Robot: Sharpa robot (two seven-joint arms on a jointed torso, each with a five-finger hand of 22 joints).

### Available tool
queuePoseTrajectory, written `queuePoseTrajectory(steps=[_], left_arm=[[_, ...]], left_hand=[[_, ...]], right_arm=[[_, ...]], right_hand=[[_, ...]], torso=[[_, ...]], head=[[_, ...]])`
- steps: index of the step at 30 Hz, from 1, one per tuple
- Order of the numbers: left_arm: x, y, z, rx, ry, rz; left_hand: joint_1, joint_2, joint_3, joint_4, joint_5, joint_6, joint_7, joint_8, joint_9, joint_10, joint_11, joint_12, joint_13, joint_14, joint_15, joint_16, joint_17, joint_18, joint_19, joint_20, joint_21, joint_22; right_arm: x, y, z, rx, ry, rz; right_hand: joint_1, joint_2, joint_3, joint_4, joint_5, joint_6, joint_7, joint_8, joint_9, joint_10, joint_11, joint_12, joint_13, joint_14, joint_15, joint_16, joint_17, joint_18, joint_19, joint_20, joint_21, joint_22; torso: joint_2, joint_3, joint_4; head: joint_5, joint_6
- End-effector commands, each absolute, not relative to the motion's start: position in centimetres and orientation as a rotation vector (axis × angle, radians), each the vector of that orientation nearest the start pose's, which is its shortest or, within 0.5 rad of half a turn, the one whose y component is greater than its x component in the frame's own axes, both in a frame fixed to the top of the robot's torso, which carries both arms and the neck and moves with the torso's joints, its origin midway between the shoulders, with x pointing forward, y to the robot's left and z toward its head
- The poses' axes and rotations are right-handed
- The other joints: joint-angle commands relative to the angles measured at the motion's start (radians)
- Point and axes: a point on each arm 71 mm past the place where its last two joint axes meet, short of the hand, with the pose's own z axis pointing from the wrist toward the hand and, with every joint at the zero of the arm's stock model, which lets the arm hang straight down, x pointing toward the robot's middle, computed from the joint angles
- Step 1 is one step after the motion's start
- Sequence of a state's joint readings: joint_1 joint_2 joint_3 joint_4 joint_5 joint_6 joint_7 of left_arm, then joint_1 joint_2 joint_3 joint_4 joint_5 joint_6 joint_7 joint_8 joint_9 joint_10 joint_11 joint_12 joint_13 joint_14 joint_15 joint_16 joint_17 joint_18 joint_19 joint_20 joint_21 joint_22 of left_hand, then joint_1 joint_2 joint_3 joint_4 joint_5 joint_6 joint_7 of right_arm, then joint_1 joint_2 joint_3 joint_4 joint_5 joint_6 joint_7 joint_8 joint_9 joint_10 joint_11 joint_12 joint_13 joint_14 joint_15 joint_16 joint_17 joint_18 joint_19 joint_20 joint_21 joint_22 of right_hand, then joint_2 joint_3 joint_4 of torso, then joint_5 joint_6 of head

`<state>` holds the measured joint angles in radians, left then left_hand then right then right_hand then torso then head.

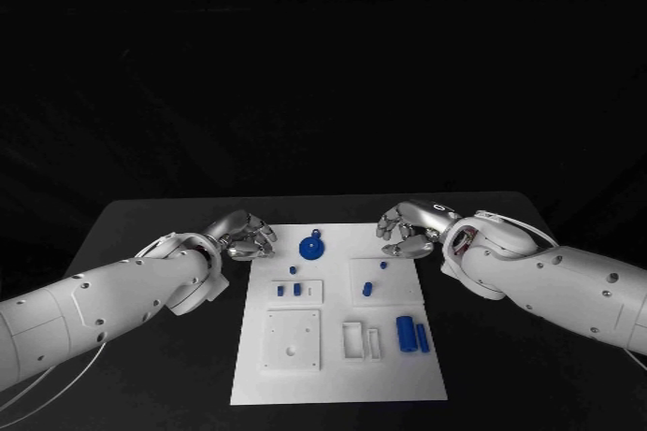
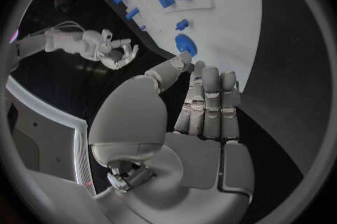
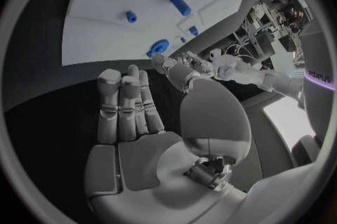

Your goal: Assemble the parts on the task board

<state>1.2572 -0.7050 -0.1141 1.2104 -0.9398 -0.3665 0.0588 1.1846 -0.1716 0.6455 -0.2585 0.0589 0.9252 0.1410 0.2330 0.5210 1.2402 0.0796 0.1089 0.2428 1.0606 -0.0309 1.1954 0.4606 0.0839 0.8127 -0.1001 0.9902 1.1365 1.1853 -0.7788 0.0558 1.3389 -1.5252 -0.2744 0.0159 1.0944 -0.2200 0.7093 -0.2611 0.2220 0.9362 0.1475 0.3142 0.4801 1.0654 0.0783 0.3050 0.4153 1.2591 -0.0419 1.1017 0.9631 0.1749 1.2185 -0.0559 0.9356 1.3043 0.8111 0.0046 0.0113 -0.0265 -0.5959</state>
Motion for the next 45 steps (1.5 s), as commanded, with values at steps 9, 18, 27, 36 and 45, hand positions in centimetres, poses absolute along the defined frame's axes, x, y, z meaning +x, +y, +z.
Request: queuePoseTrajectory(steps=[9,18,27,36,45], left_arm=[[53.2,24.4,-17.7,-0.805,1.558,-1.192],[52.9,24.6,-17.6,-0.828,1.544,-1.229],[52.8,24.4,-17.6,-0.834,1.548,-1.243],[52.8,24.5,-17.6,-0.837,1.548,-1.239],[52.9,24.4,-17.6,-0.836,1.55,-1.241]], left_hand=[[-0.03,0.02,-0.016,0.005,0.0,-0.008,0.01,0.023,0.004,-0.041,0.026,-0.021,-0.013,-0.043,0.03,-0.192,-0.079,-0.036,-0.063,0.001,-0.112,-0.05],[-0.039,0.026,-0.022,0.0,-0.001,-0.015,0.011,0.031,0.003,-0.053,0.037,-0.029,-0.028,-0.057,0.045,-0.272,-0.101,-0.045,-0.086,0.016,-0.152,-0.062],[-0.042,0.03,-0.024,0.002,-0.001,-0.014,0.01,0.033,0.003,-0.052,0.037,-0.028,-0.03,-0.054,0.046,-0.279,-0.101,-0.045,-0.085,0.017,-0.155,-0.063],[-0.044,0.031,-0.026,0.002,-0.001,-0.015,0.011,0.033,0.003,-0.053,0.038,-0.029,-0.031,-0.053,0.046,-0.283,-0.101,-0.045,-0.084,0.017,-0.157,-0.062],[-0.045,0.034,-0.027,0.003,-0.001,-0.015,0.011,0.034,0.003,-0.053,0.038,-0.029,-0.032,-0.052,0.046,-0.285,-0.101,-0.045,-0.083,0.017,-0.158,-0.062]], right_arm=[[51.5,-20.6,-19.1,-0.426,1.623,0.419],[51.5,-20.2,-19.6,-0.439,1.58,0.362],[51.5,-19.9,-20.6,-0.456,1.6,0.348],[51.7,-19.9,-21.3,-0.458,1.614,0.339],[51.7,-19.2,-21.6,-0.461,1.614,0.354]], right_hand=[[0.027,-0.032,0.051,0.029,-0.056,0.008,-0.001,0.002,-0.004,0.045,0.006,-0.088,-0.064,0.003,0.013,0.012,-0.015,0.087,0.015,0.004,-0.013,0.003],[0.041,-0.061,0.091,0.066,-0.109,0.007,0.001,-0.001,-0.01,0.068,0.007,-0.126,-0.091,0.008,0.014,0.019,-0.026,0.087,0.026,0.002,-0.019,0.005],[0.047,-0.065,0.111,0.083,-0.129,0.009,0.0,-0.001,-0.012,0.08,0.006,-0.14,-0.101,0.011,0.014,0.022,-0.031,0.087,0.031,0.002,-0.021,0.007],[0.055,-0.051,0.134,0.09,-0.158,0.028,-0.008,0.008,-0.011,0.115,-0.003,-0.137,-0.1,0.011,0.005,0.025,-0.036,0.087,0.033,0.002,-0.022,0.011],[0.053,-0.034,0.142,0.089,-0.164,0.049,-0.017,0.018,-0.008,0.145,-0.013,-0.13,-0.091,0.011,-0.005,0.028,-0.039,0.087,0.033,0.004,-0.02,0.016]], torso=[[0.0,0.0,0.0021],[0.001,-0.0016,0.001],[0.001,-0.0008,0.0006],[0.001,0.0,0.0004],[0.001,-0.0003,-0.0001]], head=[[-0.002,-0.001],[0.0,-0.002],[0.002,-0.006],[0.004,-0.011],[0.005,-0.014]])
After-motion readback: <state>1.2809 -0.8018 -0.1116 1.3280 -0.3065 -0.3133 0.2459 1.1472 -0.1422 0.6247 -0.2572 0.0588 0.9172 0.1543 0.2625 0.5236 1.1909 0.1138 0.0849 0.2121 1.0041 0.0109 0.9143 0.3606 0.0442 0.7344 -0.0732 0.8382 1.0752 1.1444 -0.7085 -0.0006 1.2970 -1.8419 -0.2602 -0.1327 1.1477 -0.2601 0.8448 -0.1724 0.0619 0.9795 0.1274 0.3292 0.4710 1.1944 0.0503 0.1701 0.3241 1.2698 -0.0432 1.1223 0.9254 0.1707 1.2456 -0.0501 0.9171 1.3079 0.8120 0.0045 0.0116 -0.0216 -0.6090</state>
